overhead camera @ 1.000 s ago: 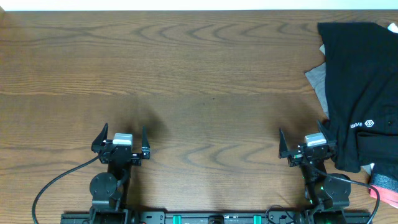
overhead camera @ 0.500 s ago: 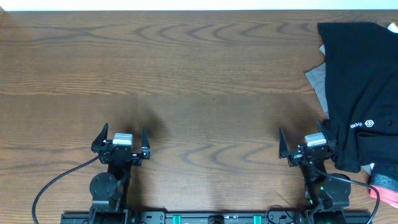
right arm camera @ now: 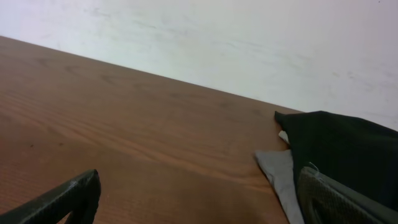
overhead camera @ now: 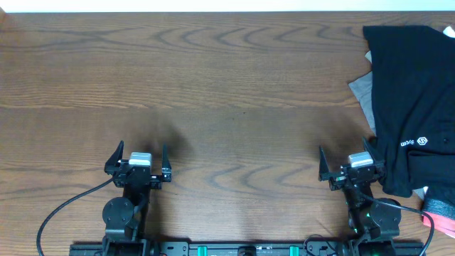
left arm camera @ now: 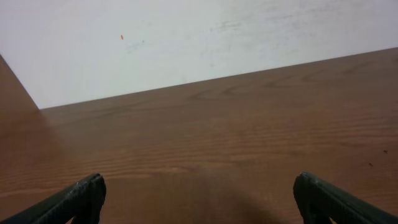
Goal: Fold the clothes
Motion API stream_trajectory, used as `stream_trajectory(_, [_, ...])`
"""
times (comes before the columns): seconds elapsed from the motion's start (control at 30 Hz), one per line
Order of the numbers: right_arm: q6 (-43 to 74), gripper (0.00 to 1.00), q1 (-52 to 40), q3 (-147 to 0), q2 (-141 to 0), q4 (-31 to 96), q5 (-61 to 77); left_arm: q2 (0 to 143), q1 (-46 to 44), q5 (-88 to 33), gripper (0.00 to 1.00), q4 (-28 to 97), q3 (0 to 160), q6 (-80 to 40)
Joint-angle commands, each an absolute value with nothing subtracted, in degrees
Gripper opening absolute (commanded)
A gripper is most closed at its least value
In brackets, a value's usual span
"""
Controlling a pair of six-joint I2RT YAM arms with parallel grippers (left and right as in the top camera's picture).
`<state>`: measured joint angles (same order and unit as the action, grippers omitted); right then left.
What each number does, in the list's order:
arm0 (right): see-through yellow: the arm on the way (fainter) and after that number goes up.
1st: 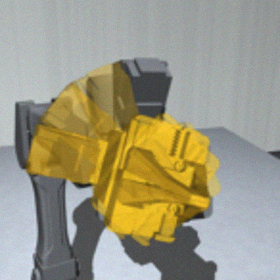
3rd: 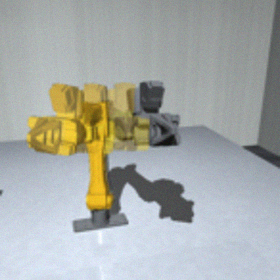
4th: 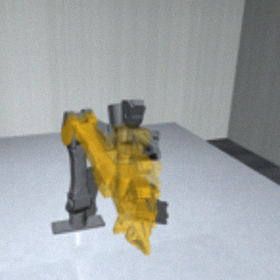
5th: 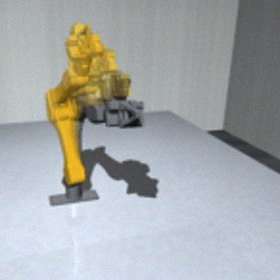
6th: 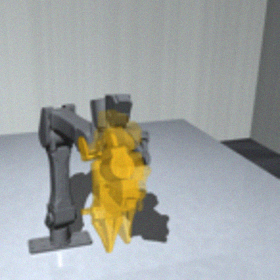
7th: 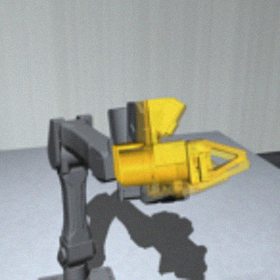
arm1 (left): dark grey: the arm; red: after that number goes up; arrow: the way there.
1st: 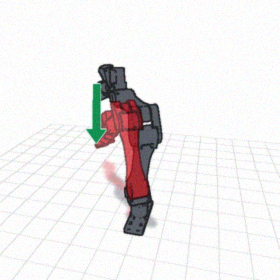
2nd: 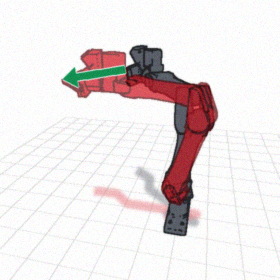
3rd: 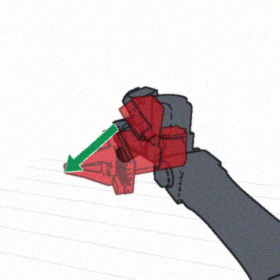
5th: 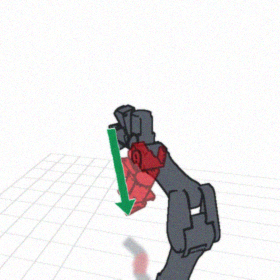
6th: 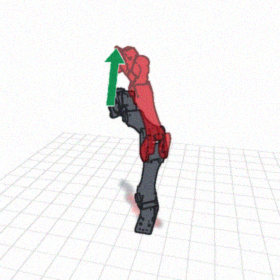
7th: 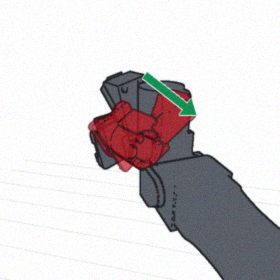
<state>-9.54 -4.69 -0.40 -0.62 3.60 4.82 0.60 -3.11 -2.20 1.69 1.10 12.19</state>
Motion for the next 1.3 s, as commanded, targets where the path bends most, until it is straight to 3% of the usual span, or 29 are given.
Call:
stream_trajectory(0.0, [-9.26,0.99,-3.81,-0.32,-0.38,3.88,4.49,0.62,-3.25,-1.48,0.98,3.99,0.23,11.75])
stream_trajectory(0.7, [-8.88,0.99,-3.81,-0.32,-0.38,3.84,4.97,0.62,-3.25,-1.48,0.98,3.88,0.23,11.75])
stream_trajectory(0.9, [3.68,0.99,-3.81,-0.32,-0.45,3.84,5.39,0.64,-3.25,-1.52,0.98,3.84,0.23,11.66])
stream_trajectory(1.07, [9.87,0.99,-3.81,-1.04,-0.67,4.45,5.41,0.69,-3.25,-2.59,0.98,5.08,0.86,-2.46])
stream_trajectory(1.27, [9.8,0.99,-3.79,-8.23,-2.37,12.32,4.19,2.57,-3.25,-8.62,0.98,10.28,5.91,-7.4])
